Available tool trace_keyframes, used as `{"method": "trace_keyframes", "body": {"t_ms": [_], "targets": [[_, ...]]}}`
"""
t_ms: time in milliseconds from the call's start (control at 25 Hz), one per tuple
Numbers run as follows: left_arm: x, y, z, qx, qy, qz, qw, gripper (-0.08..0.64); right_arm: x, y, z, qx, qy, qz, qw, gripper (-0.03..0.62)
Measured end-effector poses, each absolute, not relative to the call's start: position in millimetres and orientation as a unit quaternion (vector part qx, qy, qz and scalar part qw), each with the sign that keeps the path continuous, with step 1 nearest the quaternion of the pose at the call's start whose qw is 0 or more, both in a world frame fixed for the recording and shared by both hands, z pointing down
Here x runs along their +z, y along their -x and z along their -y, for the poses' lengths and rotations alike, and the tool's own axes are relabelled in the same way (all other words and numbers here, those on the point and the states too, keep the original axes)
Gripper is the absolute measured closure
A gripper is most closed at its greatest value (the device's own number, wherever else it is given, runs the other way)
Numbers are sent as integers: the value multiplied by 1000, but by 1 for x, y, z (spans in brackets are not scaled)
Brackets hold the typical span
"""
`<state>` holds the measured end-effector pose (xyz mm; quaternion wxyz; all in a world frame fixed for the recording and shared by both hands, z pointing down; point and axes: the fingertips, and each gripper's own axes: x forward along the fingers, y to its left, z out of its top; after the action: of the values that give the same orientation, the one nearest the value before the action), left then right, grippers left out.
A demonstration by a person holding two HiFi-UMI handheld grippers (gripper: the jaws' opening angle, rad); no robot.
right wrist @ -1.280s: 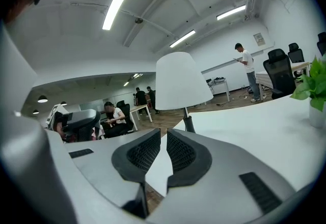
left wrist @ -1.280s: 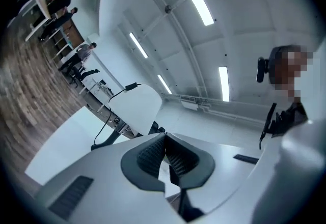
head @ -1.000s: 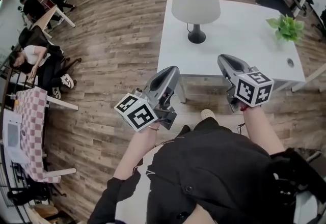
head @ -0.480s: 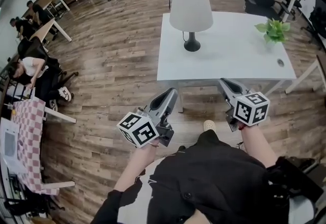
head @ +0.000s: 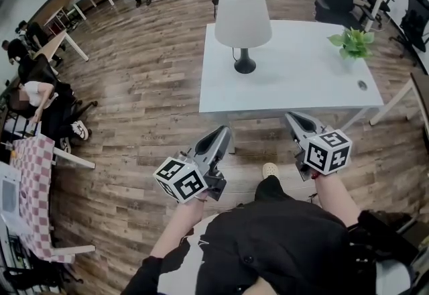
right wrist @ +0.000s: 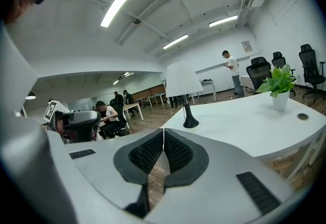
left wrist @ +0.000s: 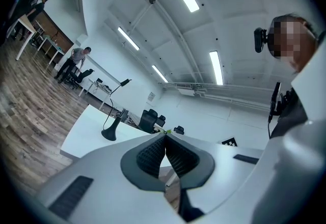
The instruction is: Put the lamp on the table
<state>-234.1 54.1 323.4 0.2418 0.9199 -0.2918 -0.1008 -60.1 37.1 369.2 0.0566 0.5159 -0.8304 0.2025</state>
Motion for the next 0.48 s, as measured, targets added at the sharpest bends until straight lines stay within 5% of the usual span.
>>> {"method": "trace_keyframes", "body": {"t_ms": [480], "targets": [[323,229,-58,-95,-924,287,233,546,375,57,-43,207,-520,827,56,571]]}}
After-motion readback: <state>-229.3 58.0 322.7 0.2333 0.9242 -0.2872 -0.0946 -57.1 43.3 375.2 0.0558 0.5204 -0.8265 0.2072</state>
